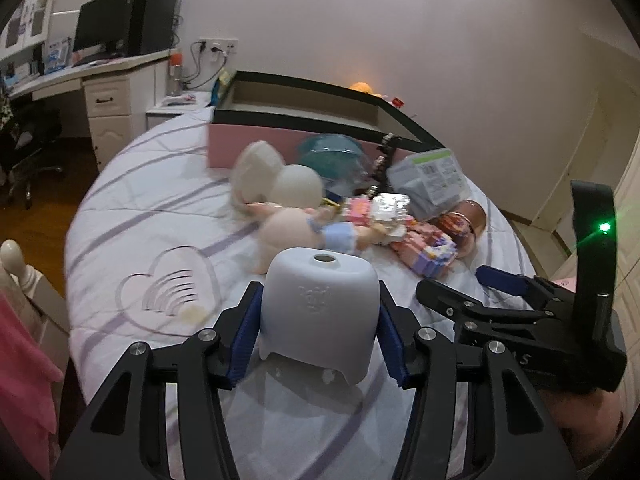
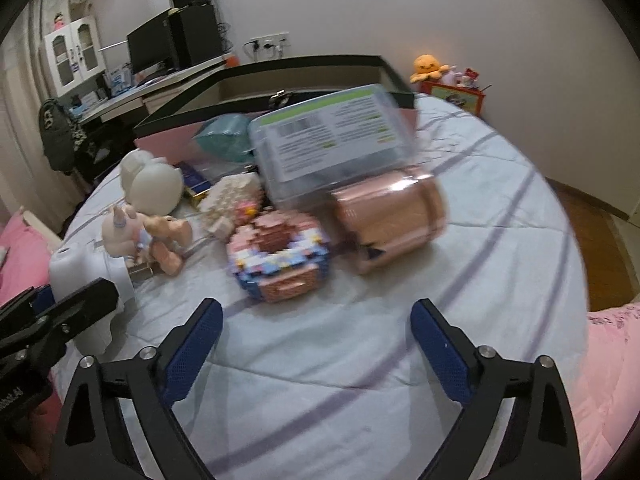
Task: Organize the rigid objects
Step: 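Grasp the white hair dryer with the left tool while the right tool grasps the pink block figure, then carry the hair dryer and block figure over the box and release both, then withdraw both tools from the box back over the bed, then grasp the baby doll with the left tool while the right tool grasps the rose-gold canister, then carry the doll and canister into the box and release both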
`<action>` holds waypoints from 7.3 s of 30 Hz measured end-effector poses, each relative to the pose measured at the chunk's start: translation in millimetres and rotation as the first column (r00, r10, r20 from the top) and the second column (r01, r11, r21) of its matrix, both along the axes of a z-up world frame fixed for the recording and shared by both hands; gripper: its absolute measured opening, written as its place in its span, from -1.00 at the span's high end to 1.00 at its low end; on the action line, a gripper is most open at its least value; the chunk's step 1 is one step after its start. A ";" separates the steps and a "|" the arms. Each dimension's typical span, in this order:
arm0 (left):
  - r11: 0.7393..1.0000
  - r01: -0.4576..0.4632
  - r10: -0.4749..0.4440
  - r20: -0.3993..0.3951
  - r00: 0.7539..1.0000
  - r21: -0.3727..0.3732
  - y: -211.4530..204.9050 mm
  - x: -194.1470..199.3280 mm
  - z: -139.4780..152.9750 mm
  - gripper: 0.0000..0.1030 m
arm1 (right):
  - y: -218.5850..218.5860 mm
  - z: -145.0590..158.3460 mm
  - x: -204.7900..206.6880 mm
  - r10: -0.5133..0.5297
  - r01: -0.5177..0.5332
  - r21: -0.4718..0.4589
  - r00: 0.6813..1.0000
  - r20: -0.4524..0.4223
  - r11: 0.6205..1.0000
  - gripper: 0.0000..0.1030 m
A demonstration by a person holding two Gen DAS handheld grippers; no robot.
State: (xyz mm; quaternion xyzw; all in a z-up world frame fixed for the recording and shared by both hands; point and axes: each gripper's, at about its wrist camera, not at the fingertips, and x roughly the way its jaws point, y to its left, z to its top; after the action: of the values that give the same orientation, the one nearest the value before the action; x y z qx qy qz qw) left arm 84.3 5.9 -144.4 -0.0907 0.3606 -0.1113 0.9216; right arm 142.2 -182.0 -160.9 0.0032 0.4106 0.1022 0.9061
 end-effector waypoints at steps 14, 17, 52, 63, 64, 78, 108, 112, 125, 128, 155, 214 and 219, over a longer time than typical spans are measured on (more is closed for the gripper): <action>1.000 0.003 -0.003 -0.015 1.000 -0.002 5.4 -0.7 -9.1 -0.09 | 18.6 4.2 20.2 0.065 -0.065 0.013 0.998 0.004 0.998 -0.11; 1.000 -0.003 0.003 -0.008 1.000 0.000 6.9 -4.7 -7.6 -0.08 | 14.6 5.5 10.7 0.077 -0.078 0.027 0.997 0.008 0.997 -0.11; 0.981 -0.115 0.072 0.261 0.963 0.154 14.0 94.7 121.5 -0.08 | 2.3 125.3 83.6 0.131 -0.145 0.048 0.968 0.216 0.988 -0.11; 0.985 -0.076 0.062 0.098 0.993 0.152 -2.8 220.7 89.0 -0.08 | 6.9 85.6 182.3 0.086 -0.087 0.022 0.994 0.071 0.996 -0.11; 0.986 -0.070 0.059 0.076 0.995 0.150 -4.8 228.5 83.0 -0.08 | 7.3 82.3 186.9 0.087 -0.088 0.019 0.994 0.061 0.996 -0.11; 0.979 -0.094 0.083 0.072 0.994 0.181 -9.2 230.1 76.7 -0.89 | 5.7 76.2 191.5 0.069 -0.068 -0.017 0.997 0.041 0.998 -0.70; 0.974 -0.193 0.166 0.216 0.962 0.115 26.8 32.7 117.8 -1.00 | -9.5 142.0 11.3 0.013 -0.043 0.094 0.954 0.299 0.995 -1.00; 0.972 -0.205 0.180 0.195 0.964 0.116 27.8 14.0 109.6 -1.00 | -19.0 135.8 -16.7 -0.015 -0.023 0.123 0.954 0.299 0.992 -1.00; 0.974 -0.203 0.185 0.155 0.970 0.105 10.7 -41.7 79.2 -1.00 | -41.8 96.1 -73.4 -0.088 0.065 0.097 0.962 0.260 0.993 -1.00; 0.973 -0.205 0.187 0.159 0.969 0.108 10.1 -48.6 76.8 -1.00 | -42.6 94.7 -74.1 -0.091 0.065 0.104 0.962 0.258 0.992 -1.00; 0.985 -0.104 0.112 -0.052 0.992 0.137 -13.6 25.1 2.6 -1.00 | -53.3 39.4 -29.3 -0.112 0.107 0.056 0.988 0.106 0.993 -1.00; 0.992 -0.101 0.097 0.050 0.994 0.070 14.7 36.5 51.8 -0.37 | -24.9 90.2 3.5 0.101 -0.114 0.061 0.977 0.190 0.992 -0.06; 0.989 -0.107 0.092 0.143 0.985 0.101 13.4 61.5 91.4 -0.37 | -17.9 118.0 33.5 0.111 -0.127 0.055 0.965 0.238 0.990 -0.06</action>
State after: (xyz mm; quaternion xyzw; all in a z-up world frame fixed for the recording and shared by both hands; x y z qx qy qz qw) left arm 145.8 19.3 -52.9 -0.0505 0.2964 -0.0514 0.9523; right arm 175.7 -199.8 -42.8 -0.0020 0.2966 0.1705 0.9397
